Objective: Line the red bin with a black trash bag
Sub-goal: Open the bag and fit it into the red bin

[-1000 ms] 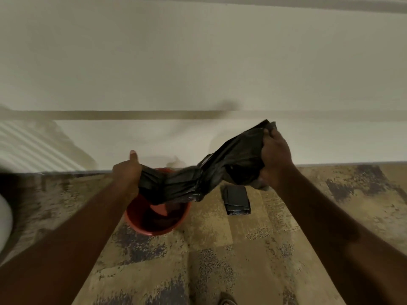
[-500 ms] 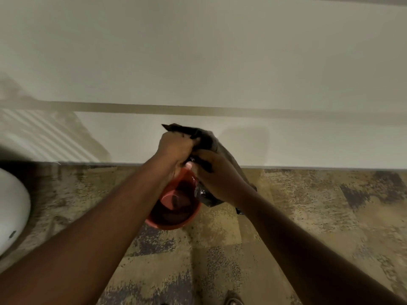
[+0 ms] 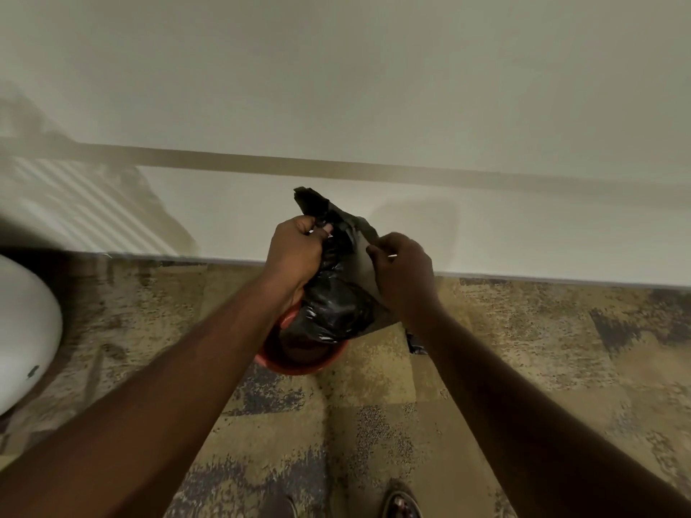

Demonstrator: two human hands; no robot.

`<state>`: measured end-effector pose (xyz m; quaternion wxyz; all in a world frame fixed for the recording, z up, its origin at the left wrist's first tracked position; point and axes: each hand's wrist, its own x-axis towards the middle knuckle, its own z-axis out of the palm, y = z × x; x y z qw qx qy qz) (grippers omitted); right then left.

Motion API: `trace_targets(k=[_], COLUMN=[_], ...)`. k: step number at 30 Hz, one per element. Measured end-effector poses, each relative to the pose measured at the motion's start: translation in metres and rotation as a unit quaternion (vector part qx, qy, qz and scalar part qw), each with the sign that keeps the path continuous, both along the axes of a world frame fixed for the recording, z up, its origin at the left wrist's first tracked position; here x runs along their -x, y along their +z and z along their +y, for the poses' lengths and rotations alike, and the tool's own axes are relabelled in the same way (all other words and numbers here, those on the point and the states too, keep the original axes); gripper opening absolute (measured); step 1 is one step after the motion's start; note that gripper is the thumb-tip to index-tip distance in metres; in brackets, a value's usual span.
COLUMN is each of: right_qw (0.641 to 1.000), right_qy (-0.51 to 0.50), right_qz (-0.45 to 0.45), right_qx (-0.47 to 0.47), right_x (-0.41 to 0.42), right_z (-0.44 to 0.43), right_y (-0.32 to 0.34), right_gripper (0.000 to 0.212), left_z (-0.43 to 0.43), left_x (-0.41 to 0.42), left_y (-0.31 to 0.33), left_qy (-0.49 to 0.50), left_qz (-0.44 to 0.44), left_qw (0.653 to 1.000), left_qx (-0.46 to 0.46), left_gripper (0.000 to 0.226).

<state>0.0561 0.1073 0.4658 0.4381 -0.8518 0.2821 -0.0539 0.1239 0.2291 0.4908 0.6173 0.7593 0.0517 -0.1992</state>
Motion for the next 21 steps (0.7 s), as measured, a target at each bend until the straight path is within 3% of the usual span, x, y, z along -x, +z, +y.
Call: trace_targets(k=[1,4,5,6,8,9,10,13,14,15,17,19,21], right_qw=[0.999,0.997,0.994,0.986,0.961,0.943,0.917,0.788,0.768,0.763,0.769,0.775,0.797], right_qy=[-0.03,-0.053,-0.047,-0.044,-0.063,-0.093,-0.143,-0.284,-0.303,-0.304,-0.291,-0.288,-0.308], right_qz=[0.007,0.055,0.064,0.069,0.055,0.048,0.041,0.025,0.026,0.03,0.024,0.001,-0.018], right_qx=[-0.024,-0.035,-0.076,-0.143,-0.264,-0.315,-0.369,-0.546,-0.564,-0.57,-0.569,-0.562,-0.52], right_x=[0.0,-0.002,-0.004,-0.006,-0.01,-0.013,-0.014,-0.014,-0.012,-0.01,-0.001,0.004,0.008], right_z=[-0.002,-0.005,-0.006,-0.001,0.002,0.006,0.006,-0.005,-0.012,-0.015,-0.024,-0.03,-0.037], right_y=[-0.002,-0.005,-0.004,-0.006,-0.008,-0.012,-0.012,-0.021,-0.022,-0.026,-0.03,-0.039,-0.043], right_gripper=[0.027,0.074,0.081,0.076,0.041,0.024,0.019,0.033,0.036,0.036,0.037,0.041,0.044], left_z=[0.003,0.014,0.016,0.021,0.025,0.031,0.035,0.058,0.066,0.078,0.097,0.113,0.125], left_x=[-0.001,-0.005,-0.005,-0.005,-0.005,-0.006,-0.008,-0.016,-0.018,-0.022,-0.028,-0.031,-0.034], left_y=[0.0,-0.003,-0.003,-0.007,-0.011,-0.014,-0.016,-0.02,-0.02,-0.022,-0.026,-0.032,-0.036], left_qy=[-0.001,-0.013,-0.027,-0.036,-0.05,-0.043,-0.034,0.011,0.022,0.032,0.023,0.0,-0.042], left_qz=[-0.006,-0.004,-0.002,-0.001,-0.005,0.0,0.004,0.05,0.082,0.118,0.161,0.165,0.146], left_qw=[1.0,1.0,1.0,0.999,0.999,0.999,0.999,0.998,0.994,0.987,0.977,0.977,0.983], left_qx=[-0.009,-0.003,0.0,-0.001,0.004,0.007,0.009,0.033,0.065,0.103,0.138,0.136,0.104], left_gripper=[0.019,0.023,0.023,0.023,0.024,0.024,0.024,0.02,0.021,0.023,0.05,0.081,0.097])
